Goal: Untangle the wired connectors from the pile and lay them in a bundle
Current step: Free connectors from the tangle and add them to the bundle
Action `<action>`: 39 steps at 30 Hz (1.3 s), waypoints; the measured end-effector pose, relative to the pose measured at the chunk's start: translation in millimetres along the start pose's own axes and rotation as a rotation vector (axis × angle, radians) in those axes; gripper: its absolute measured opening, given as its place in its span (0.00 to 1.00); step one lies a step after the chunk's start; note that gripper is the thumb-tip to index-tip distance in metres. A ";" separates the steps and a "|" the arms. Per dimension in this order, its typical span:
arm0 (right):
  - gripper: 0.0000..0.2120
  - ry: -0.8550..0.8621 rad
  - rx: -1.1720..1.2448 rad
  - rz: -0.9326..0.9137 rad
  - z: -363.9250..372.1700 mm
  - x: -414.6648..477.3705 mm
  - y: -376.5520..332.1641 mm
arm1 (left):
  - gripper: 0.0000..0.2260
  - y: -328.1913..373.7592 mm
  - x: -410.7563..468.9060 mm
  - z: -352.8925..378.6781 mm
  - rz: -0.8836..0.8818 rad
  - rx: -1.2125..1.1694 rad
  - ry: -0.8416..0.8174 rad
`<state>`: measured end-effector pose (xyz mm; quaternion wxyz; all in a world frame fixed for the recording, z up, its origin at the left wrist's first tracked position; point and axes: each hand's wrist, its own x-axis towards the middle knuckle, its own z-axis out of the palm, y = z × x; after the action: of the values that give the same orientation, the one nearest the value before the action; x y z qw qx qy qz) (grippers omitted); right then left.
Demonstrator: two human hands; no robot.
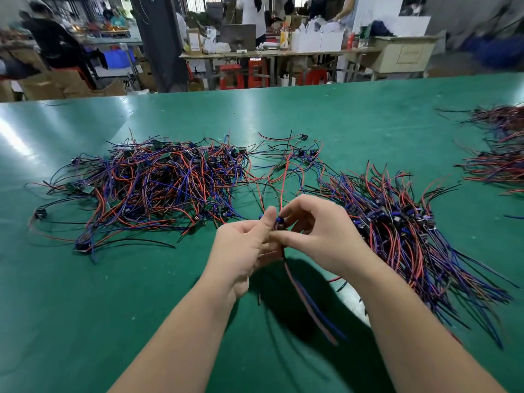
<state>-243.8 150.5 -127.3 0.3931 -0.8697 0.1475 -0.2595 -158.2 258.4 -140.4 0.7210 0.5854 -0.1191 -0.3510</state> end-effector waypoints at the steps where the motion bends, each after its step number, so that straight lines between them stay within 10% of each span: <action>1: 0.11 0.037 0.003 0.001 -1.0 -0.5 0.1 | 0.19 0.7 -0.5 0.7 0.006 -0.013 -0.017; 6: 0.08 0.214 0.111 0.032 -11.0 1.5 0.7 | 0.21 10.0 -3.1 0.9 0.014 0.001 -0.085; 10: 0.09 0.496 -0.150 0.173 -45.5 4.6 19.8 | 0.12 15.8 5.8 -19.7 0.306 0.384 0.244; 15: 0.15 0.372 -0.548 0.468 -72.5 -0.7 44.4 | 0.09 13.7 16.2 -45.4 0.403 1.017 0.418; 24: 0.05 0.412 -0.326 0.150 -36.2 4.3 12.6 | 0.17 -8.8 15.0 -24.3 0.484 1.473 0.338; 39: 0.08 0.045 -0.026 0.370 -11.8 2.5 10.0 | 0.08 -10.7 14.1 -14.4 0.313 1.411 0.328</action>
<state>-249.0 135.7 -127.5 0.4195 -0.8266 0.3172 -0.2002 -143.4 259.5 -157.8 0.2234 0.9308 -0.2892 0.0079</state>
